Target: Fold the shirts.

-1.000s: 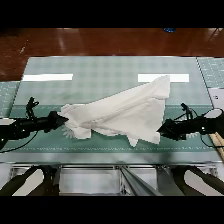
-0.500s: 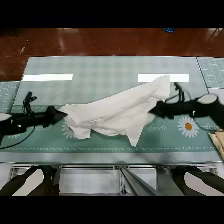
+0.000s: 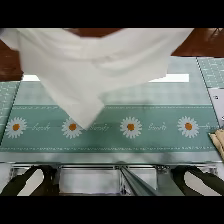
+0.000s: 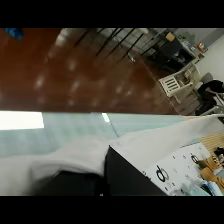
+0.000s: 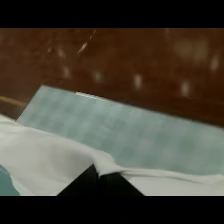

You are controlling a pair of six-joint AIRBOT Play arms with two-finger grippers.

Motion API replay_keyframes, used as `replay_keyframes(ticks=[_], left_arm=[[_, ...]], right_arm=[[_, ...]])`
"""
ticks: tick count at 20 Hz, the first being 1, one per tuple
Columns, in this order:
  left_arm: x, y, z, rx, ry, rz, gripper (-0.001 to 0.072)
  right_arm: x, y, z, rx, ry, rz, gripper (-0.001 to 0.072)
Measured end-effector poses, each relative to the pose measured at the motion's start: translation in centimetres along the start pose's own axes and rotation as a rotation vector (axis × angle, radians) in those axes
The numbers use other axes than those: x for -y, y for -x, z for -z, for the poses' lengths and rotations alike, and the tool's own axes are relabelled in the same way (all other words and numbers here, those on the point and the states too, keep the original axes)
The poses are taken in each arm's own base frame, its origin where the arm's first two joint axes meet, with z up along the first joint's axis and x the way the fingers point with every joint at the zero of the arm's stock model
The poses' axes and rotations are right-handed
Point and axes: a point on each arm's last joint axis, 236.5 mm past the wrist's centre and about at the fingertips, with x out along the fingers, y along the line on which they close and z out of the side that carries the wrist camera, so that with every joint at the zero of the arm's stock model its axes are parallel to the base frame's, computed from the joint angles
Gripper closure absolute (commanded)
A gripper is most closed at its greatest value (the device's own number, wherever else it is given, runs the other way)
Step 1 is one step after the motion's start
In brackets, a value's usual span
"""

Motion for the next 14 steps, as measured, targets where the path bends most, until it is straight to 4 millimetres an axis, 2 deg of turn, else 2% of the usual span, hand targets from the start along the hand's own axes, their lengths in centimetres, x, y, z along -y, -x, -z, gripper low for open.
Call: replay_keyframes(ticks=[2, 4, 6, 8, 11, 14], left_arm=[[5.1, 1.9, -2.7, 0.05, -0.155, -0.014, 0.0689], [9.5, 4.2, -4.0, 0.095, -0.3, -0.068, 0.0689], [12.5, 6.7, -4.4, 0.132, -0.42, -0.155, 0.0689], [14.6, 9.3, -4.4, 0.181, -0.51, -0.255, 0.0689], [16.9, 12.4, -4.0, 0.236, -0.592, -0.362, 0.0689], [17.1, 13.9, -3.0, 0.23, -0.615, -0.431, 0.0689]], right_arm=[[-3.1, 4.7, -2.9, 0.106, 0.117, 0.06, 0.0689], [-5.7, 9.2, -4.1, 0.188, 0.206, 0.132, 0.0689], [-7.4, 13.3, -4.6, 0.258, 0.268, 0.218, 0.0689], [-8.7, 16.6, -4.1, 0.293, 0.3, 0.288, 0.0689], [-9.5, 19.6, -2.8, 0.312, 0.311, 0.362, 0.0689], [-8.7, 19.8, -0.8, 0.262, 0.278, 0.393, 0.0689]])
